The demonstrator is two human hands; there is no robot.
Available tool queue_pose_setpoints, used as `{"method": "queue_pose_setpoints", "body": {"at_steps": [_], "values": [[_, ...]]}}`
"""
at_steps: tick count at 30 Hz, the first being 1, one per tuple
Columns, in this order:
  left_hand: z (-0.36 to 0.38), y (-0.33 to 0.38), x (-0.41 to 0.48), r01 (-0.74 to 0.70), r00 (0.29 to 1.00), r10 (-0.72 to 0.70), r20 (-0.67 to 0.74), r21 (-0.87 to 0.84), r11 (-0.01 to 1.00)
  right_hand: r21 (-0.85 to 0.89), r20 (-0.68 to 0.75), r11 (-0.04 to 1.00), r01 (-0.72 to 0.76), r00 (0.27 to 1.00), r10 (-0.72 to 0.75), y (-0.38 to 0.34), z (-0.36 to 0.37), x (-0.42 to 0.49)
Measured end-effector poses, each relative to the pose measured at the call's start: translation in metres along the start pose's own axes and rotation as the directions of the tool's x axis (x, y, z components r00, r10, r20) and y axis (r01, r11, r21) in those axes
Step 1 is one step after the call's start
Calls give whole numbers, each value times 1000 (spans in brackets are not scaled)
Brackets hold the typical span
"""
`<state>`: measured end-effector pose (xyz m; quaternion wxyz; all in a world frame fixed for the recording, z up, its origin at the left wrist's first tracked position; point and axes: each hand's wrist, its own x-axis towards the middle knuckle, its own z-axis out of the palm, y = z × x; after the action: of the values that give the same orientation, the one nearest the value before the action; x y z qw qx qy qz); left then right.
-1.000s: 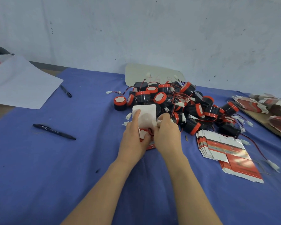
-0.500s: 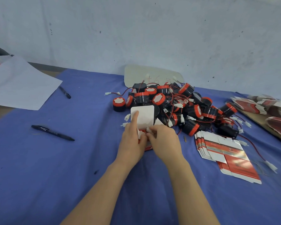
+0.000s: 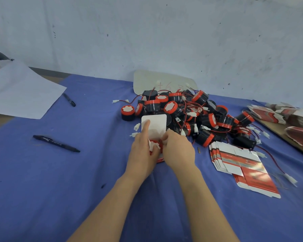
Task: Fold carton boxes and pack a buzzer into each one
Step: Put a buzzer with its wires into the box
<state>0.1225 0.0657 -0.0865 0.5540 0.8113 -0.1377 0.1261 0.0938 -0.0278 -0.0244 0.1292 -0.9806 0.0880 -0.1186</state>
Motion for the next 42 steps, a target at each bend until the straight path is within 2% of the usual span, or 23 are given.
{"method": "queue_pose_setpoints", "body": {"at_steps": [6, 12, 16, 19, 24, 26, 29, 33, 36, 38, 40, 42], "values": [[0, 0, 1, -4, 1000, 4, 8, 5, 1000, -146, 121, 989, 10, 993, 8, -9, -11, 10], [-1, 2, -1, -15, 999, 16, 35, -26, 1000, -201, 216, 979, 27, 976, 17, -20, -21, 21], [-3, 1, -1, 9, 1000, -9, -4, -45, 999, -85, 285, 996, -4, 958, 28, -12, -14, 23], [-3, 0, 1, 34, 999, -36, -26, -74, 997, 51, 269, 998, -36, 963, 21, -7, -7, 18], [-7, -1, -3, -4, 994, -18, -111, -194, 981, 137, 260, 990, -30, 965, -7, -7, -2, 17], [-9, 0, -4, -3, 996, -17, -89, -220, 976, 159, 268, 985, -62, 963, 17, -8, -4, 20], [-13, 3, -5, 46, 996, -68, -60, -318, 947, 145, 297, 985, -98, 954, 51, -10, -2, 23], [-15, 6, -4, 128, 987, -157, -39, -407, 904, 20, 307, 999, -28, 952, 21, -11, 4, 18], [-13, 3, -2, 97, 994, -108, -36, -228, 969, 9, 207, 1000, -27, 978, 24, -12, 6, 8], [-11, -1, -1, 70, 995, -80, -55, -156, 985, 53, 43, 999, 13, 999, -15, -8, 7, 1], [-11, -3, -1, 93, 992, -102, -70, -131, 987, 248, -200, 965, 90, 979, -40, 1, 3, -4], [-11, -3, 0, 132, 987, -144, -77, -140, 981, 503, -390, 850, 155, 919, 63, 11, -3, -3]]}}
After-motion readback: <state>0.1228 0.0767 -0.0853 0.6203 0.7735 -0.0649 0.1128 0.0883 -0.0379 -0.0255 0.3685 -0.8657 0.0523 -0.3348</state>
